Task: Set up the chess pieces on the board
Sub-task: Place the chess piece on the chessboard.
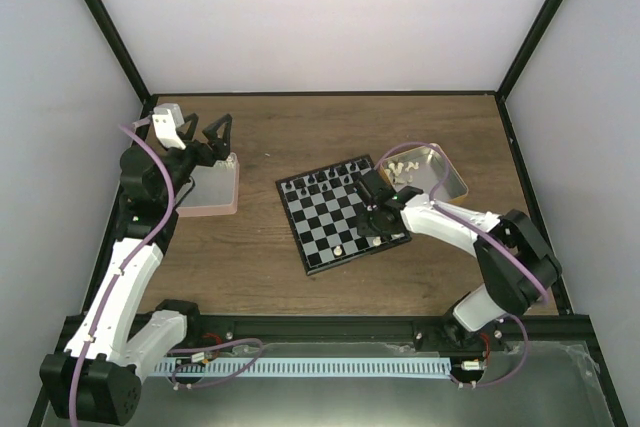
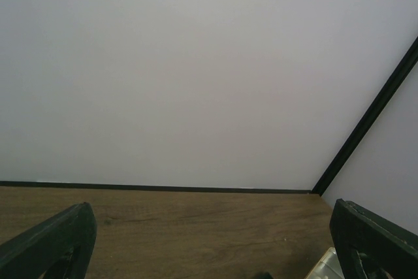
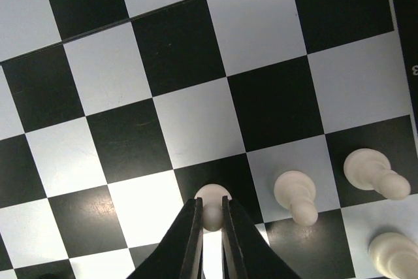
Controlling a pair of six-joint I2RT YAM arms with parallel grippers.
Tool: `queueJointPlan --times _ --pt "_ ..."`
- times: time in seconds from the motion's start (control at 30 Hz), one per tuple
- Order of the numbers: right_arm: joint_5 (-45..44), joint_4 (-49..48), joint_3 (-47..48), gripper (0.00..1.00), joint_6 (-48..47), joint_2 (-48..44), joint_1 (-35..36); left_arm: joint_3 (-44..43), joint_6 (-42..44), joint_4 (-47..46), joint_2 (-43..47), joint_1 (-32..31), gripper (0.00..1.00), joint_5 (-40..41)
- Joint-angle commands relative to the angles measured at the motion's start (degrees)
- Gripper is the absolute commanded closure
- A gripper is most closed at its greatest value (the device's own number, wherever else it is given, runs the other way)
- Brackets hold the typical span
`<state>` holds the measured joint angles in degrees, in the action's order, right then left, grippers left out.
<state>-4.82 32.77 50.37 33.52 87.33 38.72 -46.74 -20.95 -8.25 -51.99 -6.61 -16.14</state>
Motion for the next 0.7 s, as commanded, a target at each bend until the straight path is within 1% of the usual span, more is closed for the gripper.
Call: queueJointPlan --times 0.0,0.17,0.23,0.5,0.67 --pt "-1.07 0.01 1.37 0.91 -0.47 1.02 0.48 -0.38 0.30 -1.29 0.66 0.37 0.00 -0.21" --pt "-0.82 0.37 1.74 0.78 -0.40 0.07 0.48 -0.43 0.26 -1.33 0.57 0.39 0.00 -0.29" --pt "-0.55 0.35 2.11 0.75 -0.26 -0.77 0.48 -0.40 0.23 -1.29 0.59 0.37 0.00 -0.29" --pt "-1.32 2.73 2.02 0.70 0.65 -4.21 0.50 -0.37 0.16 -1.41 0.57 0.37 0.00 -0.30" --pt "1.53 4.20 -0.90 0.67 -0.10 -7.57 0.48 -0.20 -0.23 -1.80 0.23 0.37 0.00 -0.78"
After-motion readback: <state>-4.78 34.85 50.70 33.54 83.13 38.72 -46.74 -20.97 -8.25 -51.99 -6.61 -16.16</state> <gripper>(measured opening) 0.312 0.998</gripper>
